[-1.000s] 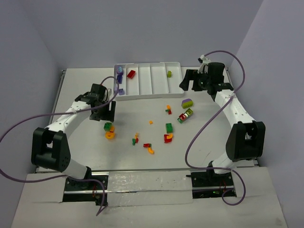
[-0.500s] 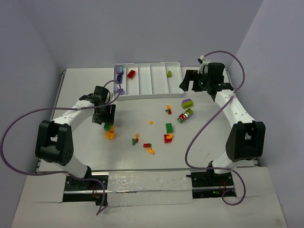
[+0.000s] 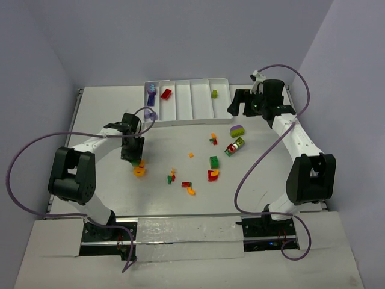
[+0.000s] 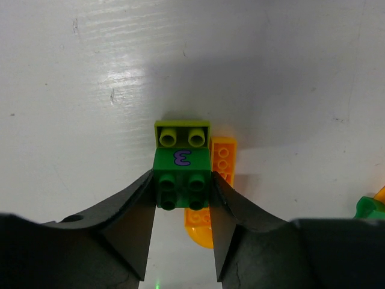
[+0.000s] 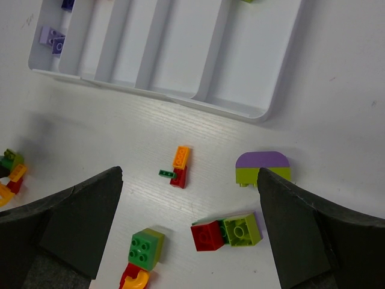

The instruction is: Sort the legos into containers by color

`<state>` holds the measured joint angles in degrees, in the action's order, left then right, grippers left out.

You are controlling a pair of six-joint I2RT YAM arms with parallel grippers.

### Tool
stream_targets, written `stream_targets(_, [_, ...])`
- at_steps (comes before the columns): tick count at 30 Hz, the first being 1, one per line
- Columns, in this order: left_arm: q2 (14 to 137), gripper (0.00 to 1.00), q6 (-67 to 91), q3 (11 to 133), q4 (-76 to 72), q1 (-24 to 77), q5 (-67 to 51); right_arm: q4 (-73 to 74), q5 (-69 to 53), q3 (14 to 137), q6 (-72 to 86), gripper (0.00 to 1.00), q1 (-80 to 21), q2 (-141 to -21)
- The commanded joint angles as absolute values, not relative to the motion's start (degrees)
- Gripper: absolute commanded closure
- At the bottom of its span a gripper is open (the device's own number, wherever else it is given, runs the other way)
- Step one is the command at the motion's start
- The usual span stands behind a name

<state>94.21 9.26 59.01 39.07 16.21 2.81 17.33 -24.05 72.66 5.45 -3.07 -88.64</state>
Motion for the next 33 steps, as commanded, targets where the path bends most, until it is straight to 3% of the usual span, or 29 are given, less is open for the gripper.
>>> stream_targets(1, [94.0, 0.71, 8.3, 59.4, 37.0, 16.4, 3.3, 17.0, -24.5, 73.7, 4.8, 0.0, -3.0, -88.8])
stream_targets(4, [93.0, 0.91, 7.7, 60.4, 36.9, 16.4, 4.8, 16.8, -25.1, 73.7, 5.3, 0.0, -3.0, -88.9])
stream_targets(7, [91.6, 0.99, 5.6, 64.4, 37.4, 16.4, 5.2, 16.5, -26.8, 73.9, 5.9, 0.0, -3.1, -89.1])
stream_targets(10, [88.4, 1.0, 1.7, 68.5, 37.5, 15.9, -0.7, 15.9, -32.4, 74.2, 6.1, 0.0, -3.3, -89.3])
stream_targets(15, [81.5, 1.0, -3.1, 73.4, 35.0, 13.9, -31.4, 10.5, -48.9, 72.1, 8.8, 0.0, -4.2, -88.2])
stream_targets(20, [81.0, 1.0, 8.9, 69.5, 18.6, 13.8, -61.2, -1.3, -63.2, 67.8, 14.0, 0.0, -8.2, -85.1])
stream_targets(27, [81.6, 1.0, 32.3, 63.8, -9.2, 14.4, -70.8, -1.6, -68.9, 70.5, 15.6, 0.0, -17.1, -86.4])
stream_targets(33, [81.9, 1.0, 34.2, 63.4, -12.5, 16.3, -72.4, -4.9, -69.6, 71.6, 19.6, 0.0, -21.8, -88.7])
